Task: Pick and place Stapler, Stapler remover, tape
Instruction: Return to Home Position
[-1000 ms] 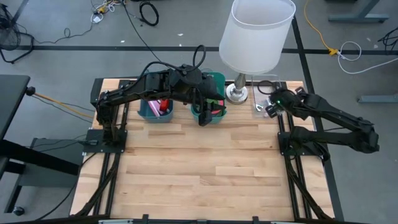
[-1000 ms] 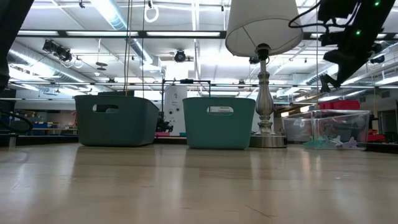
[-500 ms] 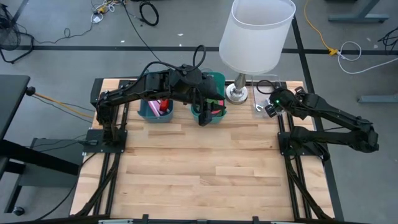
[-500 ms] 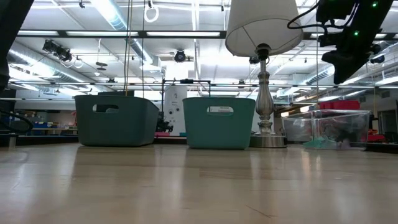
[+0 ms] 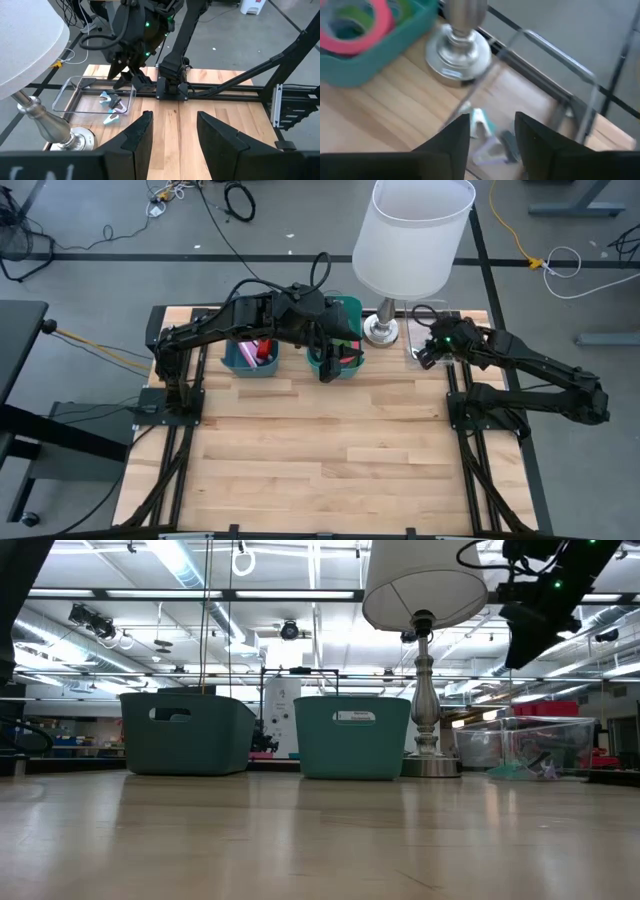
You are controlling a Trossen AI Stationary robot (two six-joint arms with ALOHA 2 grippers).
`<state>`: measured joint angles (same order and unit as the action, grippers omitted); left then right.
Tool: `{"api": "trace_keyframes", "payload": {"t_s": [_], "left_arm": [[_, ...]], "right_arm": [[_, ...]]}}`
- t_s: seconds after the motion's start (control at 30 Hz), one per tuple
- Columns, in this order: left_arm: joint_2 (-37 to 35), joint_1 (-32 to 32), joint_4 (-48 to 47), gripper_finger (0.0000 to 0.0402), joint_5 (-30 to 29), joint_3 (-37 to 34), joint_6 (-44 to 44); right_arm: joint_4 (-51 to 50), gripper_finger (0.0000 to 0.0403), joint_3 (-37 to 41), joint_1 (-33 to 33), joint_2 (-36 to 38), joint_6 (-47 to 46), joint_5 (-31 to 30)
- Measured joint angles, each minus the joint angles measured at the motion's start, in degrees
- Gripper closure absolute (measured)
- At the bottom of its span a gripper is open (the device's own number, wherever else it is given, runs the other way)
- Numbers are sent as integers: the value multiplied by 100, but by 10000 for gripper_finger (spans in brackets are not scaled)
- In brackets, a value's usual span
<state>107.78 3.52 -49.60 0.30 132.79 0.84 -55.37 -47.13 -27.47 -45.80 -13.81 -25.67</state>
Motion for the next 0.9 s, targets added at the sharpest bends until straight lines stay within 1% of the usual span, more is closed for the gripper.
{"api": "trace_keyframes", "payload": {"t_s": [0.13, 0.27, 0.43, 0.6, 0.7, 0.77, 0.83, 0.9], "left_arm": [[1, -1, -6, 246, 0, 0, 4], [1, -18, -10, 246, 0, 0, 278], [1, -46, -2, 246, 2, 0, 335], [1, -112, -4, 254, -10, -2, 693], [0, -248, 3, 273, -212, -2, 587], [0, -369, 64, 295, -390, -3, 503], [-4, -490, 219, 322, -392, -7, 436], [-28, -615, 356, 352, -271, -7, 329]], "right_arm": [[358, 267, 0, 111, 4, 23, 367], [754, 293, 0, 280, 4, 146, 828], [1365, 323, 0, 538, 19, 387, 1430], [2089, 352, 0, 869, 17, 446, 1950], [2603, 366, 0, 1120, 17, 525, 2260], [2865, 374, 0, 1313, 17, 600, 2326], [3059, 381, 0, 1490, 17, 653, 2320], [3224, 388, 0, 1635, 17, 678, 2321]]}}
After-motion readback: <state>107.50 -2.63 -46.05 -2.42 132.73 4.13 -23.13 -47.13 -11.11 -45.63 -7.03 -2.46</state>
